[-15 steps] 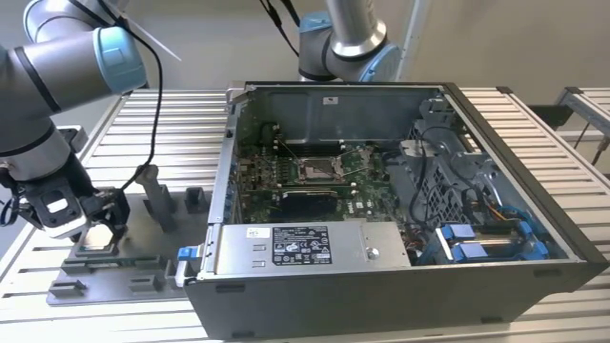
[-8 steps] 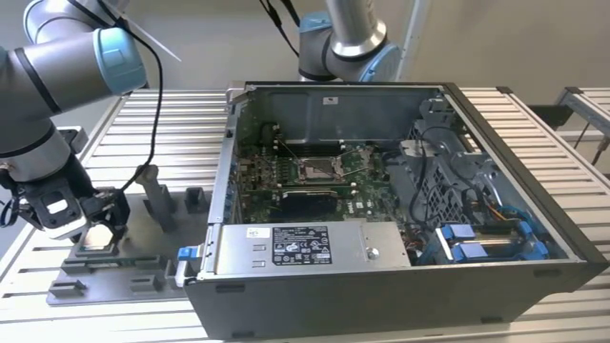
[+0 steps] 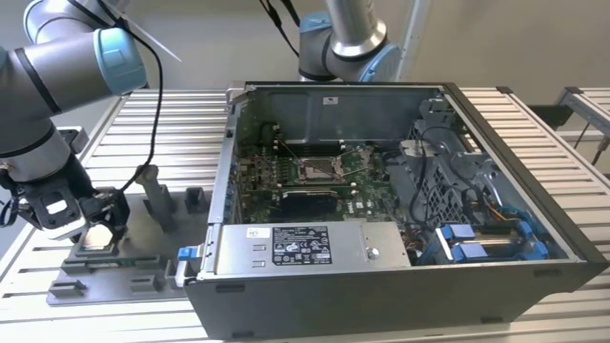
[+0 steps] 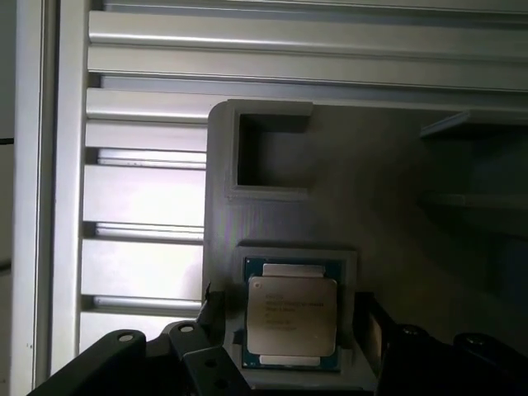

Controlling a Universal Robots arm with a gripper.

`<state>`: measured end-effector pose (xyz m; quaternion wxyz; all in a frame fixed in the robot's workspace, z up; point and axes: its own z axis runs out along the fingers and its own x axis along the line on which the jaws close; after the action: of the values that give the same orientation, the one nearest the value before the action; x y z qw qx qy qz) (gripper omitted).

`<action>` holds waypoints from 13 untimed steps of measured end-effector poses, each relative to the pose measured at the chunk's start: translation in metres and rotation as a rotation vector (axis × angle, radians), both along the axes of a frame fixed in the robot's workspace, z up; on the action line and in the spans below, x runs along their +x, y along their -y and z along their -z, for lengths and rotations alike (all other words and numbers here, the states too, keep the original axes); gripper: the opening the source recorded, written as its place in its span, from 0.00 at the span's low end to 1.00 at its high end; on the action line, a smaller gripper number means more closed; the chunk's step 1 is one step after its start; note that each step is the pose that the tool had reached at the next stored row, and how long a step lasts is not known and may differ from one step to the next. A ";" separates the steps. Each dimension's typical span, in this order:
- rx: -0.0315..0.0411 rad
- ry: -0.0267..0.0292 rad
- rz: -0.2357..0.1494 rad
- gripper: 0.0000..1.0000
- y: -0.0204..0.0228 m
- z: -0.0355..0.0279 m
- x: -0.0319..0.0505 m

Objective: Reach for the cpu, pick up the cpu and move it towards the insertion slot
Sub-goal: 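Pick up the cpu and move it towards the insertion slot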

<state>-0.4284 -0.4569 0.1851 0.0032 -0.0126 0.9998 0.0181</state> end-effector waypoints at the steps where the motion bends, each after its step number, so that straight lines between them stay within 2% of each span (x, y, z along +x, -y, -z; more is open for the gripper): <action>1: 0.0000 -0.0005 0.001 1.00 0.0001 0.0000 0.0001; 13: 0.0000 -0.0008 0.001 1.00 0.0002 0.0000 0.0016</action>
<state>-0.4268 -0.4571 0.1852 0.0028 -0.0120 0.9998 0.0180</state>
